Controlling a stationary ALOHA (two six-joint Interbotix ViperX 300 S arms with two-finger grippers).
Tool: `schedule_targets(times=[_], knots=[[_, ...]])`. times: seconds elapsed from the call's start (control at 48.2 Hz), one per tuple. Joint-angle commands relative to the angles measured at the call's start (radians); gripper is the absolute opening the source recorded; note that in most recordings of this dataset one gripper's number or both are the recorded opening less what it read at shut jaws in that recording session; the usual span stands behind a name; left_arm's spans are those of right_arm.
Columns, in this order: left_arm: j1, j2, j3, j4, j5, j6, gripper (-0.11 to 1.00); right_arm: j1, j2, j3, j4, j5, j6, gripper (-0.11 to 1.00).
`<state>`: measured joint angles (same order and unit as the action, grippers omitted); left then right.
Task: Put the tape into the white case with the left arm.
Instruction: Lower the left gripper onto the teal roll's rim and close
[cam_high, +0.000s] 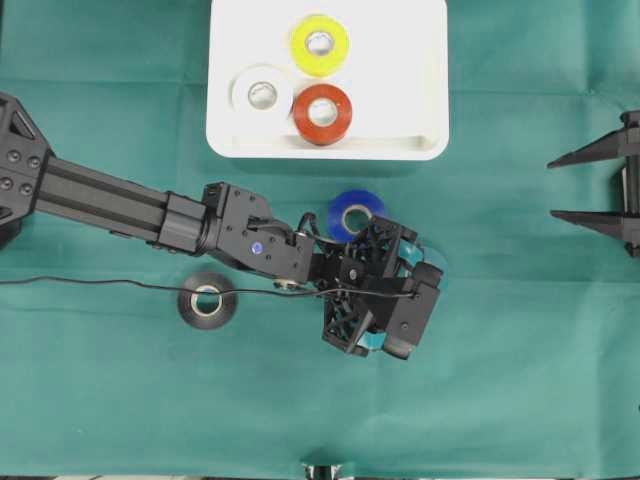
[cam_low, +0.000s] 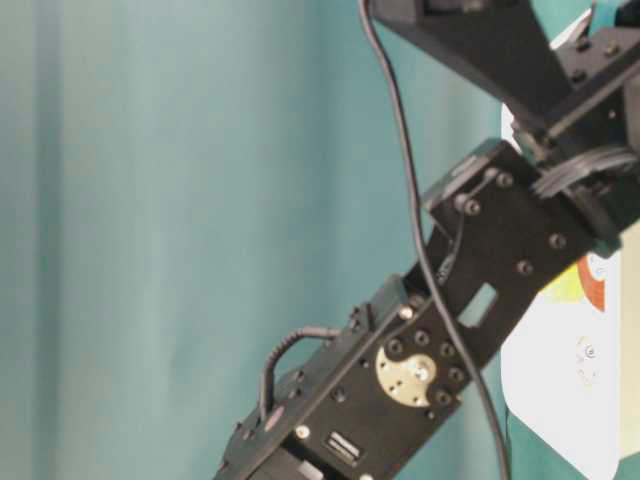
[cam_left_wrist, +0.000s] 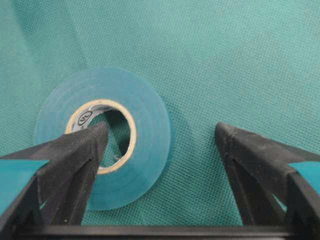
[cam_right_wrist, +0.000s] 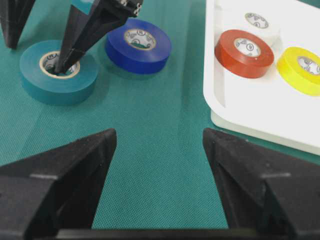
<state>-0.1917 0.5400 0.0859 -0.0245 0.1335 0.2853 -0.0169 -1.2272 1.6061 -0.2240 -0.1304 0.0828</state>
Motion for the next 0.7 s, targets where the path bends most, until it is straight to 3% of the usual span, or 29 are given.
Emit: schedule_targets(times=[0.0,0.187,0.456,0.684], knots=[[-0.003,-0.018,-0.029,0.003,0.002,0.002,0.98,0.000,0.006,-0.008,-0.002,-0.005,0.000,0.97],[-0.003,-0.020,-0.029,0.003,0.000,0.002,0.90,-0.002,0.006,-0.008,-0.002,-0.005,0.000,0.97],[-0.003,-0.023,-0.028,0.003,0.000,0.000,0.24,-0.002,0.006,-0.009,-0.002,-0.005,0.000,0.97],[-0.003,-0.029,-0.026,0.003,0.002,0.000,0.25,0.000,0.006,-0.009,-0.002,-0.005,0.000,0.97]])
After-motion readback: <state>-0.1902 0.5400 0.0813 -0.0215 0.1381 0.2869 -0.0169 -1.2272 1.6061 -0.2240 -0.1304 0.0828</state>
